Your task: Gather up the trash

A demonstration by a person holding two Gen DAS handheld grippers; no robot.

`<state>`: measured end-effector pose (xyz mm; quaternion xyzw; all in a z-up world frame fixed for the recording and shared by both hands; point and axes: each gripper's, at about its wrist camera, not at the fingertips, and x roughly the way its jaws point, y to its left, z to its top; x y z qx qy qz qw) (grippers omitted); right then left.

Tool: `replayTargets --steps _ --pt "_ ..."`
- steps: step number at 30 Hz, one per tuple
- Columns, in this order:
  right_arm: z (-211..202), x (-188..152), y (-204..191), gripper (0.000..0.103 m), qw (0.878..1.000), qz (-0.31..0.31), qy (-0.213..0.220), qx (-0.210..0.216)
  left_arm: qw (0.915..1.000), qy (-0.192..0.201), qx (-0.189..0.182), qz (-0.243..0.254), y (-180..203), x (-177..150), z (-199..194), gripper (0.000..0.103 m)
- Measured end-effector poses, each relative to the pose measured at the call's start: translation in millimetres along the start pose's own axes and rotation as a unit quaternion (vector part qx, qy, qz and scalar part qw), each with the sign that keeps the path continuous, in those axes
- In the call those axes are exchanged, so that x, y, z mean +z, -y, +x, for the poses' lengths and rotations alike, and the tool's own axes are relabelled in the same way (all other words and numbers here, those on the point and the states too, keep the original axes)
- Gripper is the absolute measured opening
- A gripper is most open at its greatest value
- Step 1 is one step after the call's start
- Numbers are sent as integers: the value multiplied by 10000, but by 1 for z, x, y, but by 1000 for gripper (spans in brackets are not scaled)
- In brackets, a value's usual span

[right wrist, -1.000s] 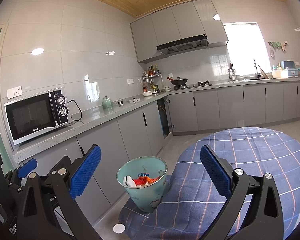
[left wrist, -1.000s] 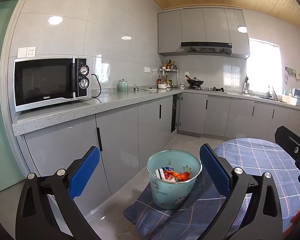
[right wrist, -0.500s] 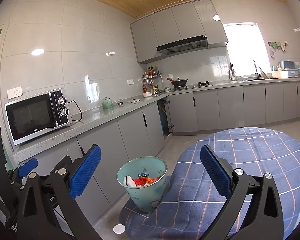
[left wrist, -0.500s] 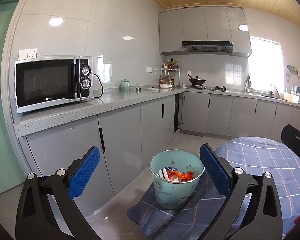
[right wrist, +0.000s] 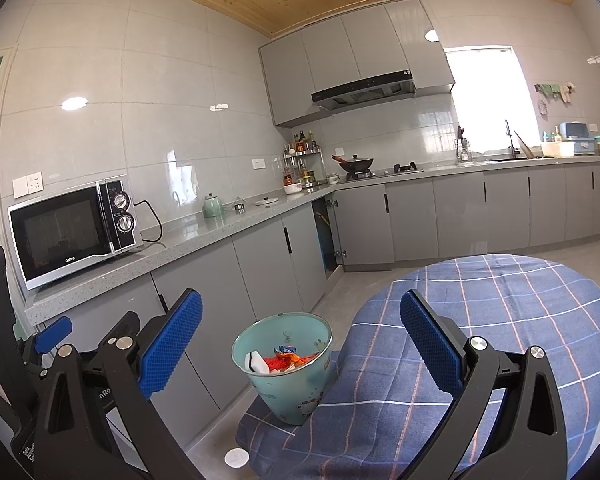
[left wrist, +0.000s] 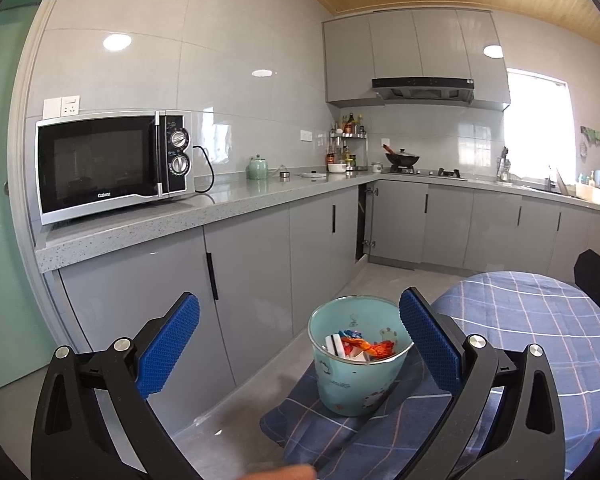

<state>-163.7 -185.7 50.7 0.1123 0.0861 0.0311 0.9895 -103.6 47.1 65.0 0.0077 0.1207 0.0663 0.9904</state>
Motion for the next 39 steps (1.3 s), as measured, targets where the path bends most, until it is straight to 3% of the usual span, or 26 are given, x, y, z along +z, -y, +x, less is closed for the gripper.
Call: replayTargets --steps 7,20,33,39 --pt "-2 0 0 97 10000 27 21 -18 9998 14 176 93 4 1 -1 99" --pt "0 -1 -2 97 10000 -3 -9 -14 9994 -233 -225 -98 -3 -3 5 99" --pt "2 0 2 97 9999 53 -74 -104 9994 -349 -79 -3 0 -4 11 99" --pt "6 -1 3 97 9997 78 -152 -171 9989 -429 -208 -7 2 -4 14 99"
